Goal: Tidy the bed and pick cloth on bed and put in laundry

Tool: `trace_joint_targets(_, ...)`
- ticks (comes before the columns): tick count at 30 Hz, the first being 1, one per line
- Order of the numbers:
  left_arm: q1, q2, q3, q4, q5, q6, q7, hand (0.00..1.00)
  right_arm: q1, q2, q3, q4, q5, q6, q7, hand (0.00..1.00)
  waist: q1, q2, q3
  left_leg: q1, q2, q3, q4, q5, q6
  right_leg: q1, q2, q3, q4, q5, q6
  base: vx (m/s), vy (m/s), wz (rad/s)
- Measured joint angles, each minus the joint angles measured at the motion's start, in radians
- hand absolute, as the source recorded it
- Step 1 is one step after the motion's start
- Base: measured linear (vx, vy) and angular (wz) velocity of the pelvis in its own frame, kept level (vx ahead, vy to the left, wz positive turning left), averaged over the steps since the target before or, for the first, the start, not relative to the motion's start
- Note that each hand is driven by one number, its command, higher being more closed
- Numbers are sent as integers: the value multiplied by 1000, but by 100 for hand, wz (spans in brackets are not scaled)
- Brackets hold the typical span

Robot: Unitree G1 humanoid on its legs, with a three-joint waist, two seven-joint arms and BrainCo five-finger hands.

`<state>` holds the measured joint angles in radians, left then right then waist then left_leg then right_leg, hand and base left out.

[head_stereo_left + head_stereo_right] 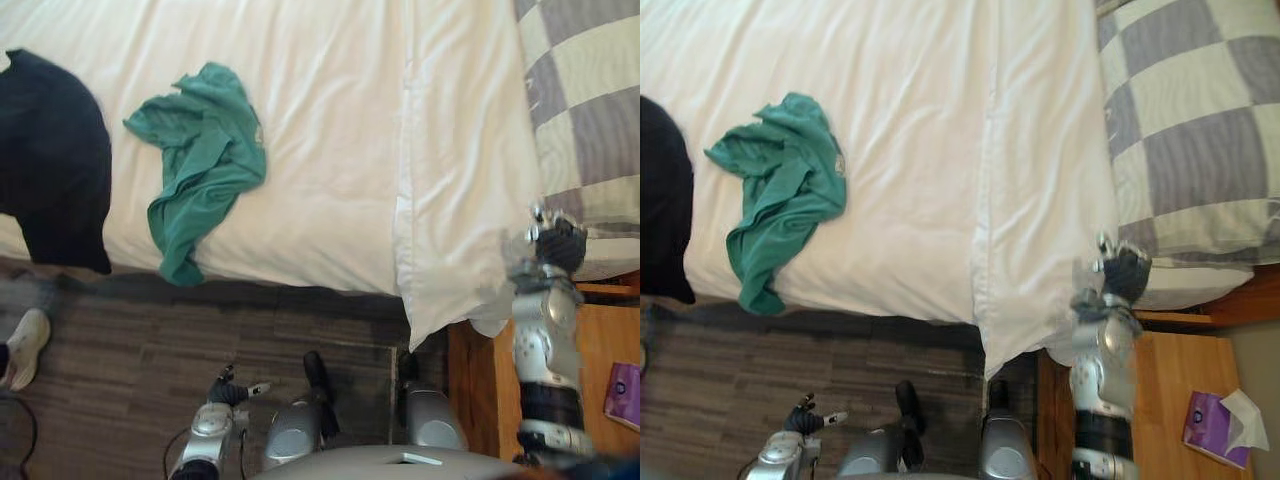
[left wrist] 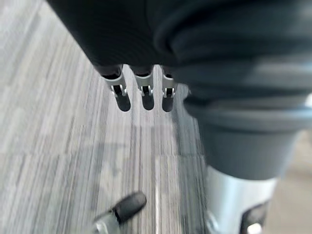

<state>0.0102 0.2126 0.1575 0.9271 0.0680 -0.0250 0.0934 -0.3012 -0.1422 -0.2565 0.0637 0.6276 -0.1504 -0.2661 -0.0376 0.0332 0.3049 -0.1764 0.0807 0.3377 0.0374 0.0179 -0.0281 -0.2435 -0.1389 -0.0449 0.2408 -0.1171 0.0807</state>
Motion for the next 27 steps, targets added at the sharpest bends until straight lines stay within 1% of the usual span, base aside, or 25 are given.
trace_joint_targets(1,-14,9,0,-1,-17,0,1,0,-70,0,3,24,49,-10,-1,100,4,2,19,-21,4,-6,23,-9,1,-14,-1,-1,8,0,0,-28,-1,7)
trace_joint_targets(3,-42,10,-1,-3,-46,-1,2,0,-142,-6,5,48,107,-38,-5,100,15,10,36,-63,6,-16,56,-17,4,-44,-3,-4,23,0,0,-26,4,9)
trace_joint_targets(5,-81,9,-4,-23,-70,-1,2,0,-203,-31,1,53,144,-46,-10,100,28,16,69,-100,10,-20,95,-26,8,-70,-7,-6,48,-2,-2,-25,17,16)
trace_joint_targets(7,-113,9,-26,-67,-102,-4,9,0,-264,-39,-20,52,180,-67,-15,100,35,24,91,-146,14,-30,139,-37,14,-108,-14,-7,85,-10,-5,-48,27,22)
trace_joint_targets(8,-130,6,-45,-100,-124,-10,22,0,-301,-39,-31,50,205,-85,-23,100,37,29,106,-179,18,-35,176,-50,18,-134,-22,-9,118,-20,-3,-74,30,27)
trace_joint_targets(10,-150,-5,-66,-150,-151,-17,30,0,-322,-38,-45,26,227,-101,-34,100,44,41,114,-238,20,-49,247,-78,24,-176,-39,-21,175,-47,1,-67,40,30)
trace_joint_targets(12,-149,-24,-87,-225,-167,-31,37,0,-322,-34,-55,-28,253,-121,-53,100,55,50,121,-323,27,-56,345,-137,25,-239,-57,-26,258,-88,7,-65,46,24)
trace_joint_targets(13,-148,-37,-86,-244,-167,-31,37,0,-322,-34,-56,-45,253,-130,-54,100,55,57,127,-350,37,-46,389,-169,36,-256,-63,-28,288,-102,8,-65,38,22)
trace_joint_targets(15,-147,-61,-85,-270,-167,-31,37,0,-309,-20,-68,-55,256,-152,-54,100,51,69,143,-391,86,17,492,-210,42,-293,-81,-36,359,-140,17,-5,15,22)
trace_joint_targets(17,-144,-75,-77,-284,-170,-32,37,0,-273,1,-86,-56,263,-157,-54,100,58,68,144,-430,93,17,550,-229,57,-328,-88,-30,408,-163,22,37,26,10)
trace_joint_targets(18,-144,-80,-72,-286,-179,-31,38,0,-246,26,-100,-55,265,-159,-55,100,60,64,149,-443,93,19,569,-238,61,-343,-90,-25,429,-170,19,82,38,8)
trace_joint_targets(19,-140,-94,-57,-286,-181,-30,43,0,-190,77,-119,-41,267,-167,-53,100,60,63,160,-442,99,37,585,-248,65,-346,-91,-21,444,-174,13,100,30,4)
trace_joint_targets(20,-129,-111,-35,-286,-186,-29,47,0,-145,116,-122,-47,270,-193,-40,100,59,63,160,-438,104,45,597,-257,67,-344,-91,-17,452,-176,10,106,25,-3)
trace_joint_targets(21,-127,-115,-29,-286,-187,-29,50,0,-138,125,-122,-44,271,-197,-37,100,59,62,161,-435,105,48,599,-260,67,-344,-91,-16,455,-176,10,85,13,-12)
trace_joint_targets(22,-115,-135,-9,-285,-187,-29,69,0,-114,151,-120,-31,274,-215,-17,100,57,59,159,-417,113,67,610,-270,66,-335,-89,-2,466,-177,8,61,5,-13)
trace_joint_targets(24,-110,-155,9,-278,-187,-29,79,0,-98,157,-117,6,275,-226,9,100,55,57,159,-393,113,77,609,-276,65,-322,-90,4,472,-177,8,40,-4,-16)
trace_joint_targets(26,-97,-175,31,-265,-187,-29,87,0,-88,170,-109,70,306,-229,58,100,53,43,152,-360,120,93,609,-284,59,-304,-87,6,474,-178,6,9,-25,-26)
trace_joint_targets(27,-96,-178,39,-259,-187,-29,87,0,-86,171,-106,88,316,-228,71,100,52,36,149,-352,122,97,609,-286,57,-300,-85,7,474,-179,5,-15,-28,-23)
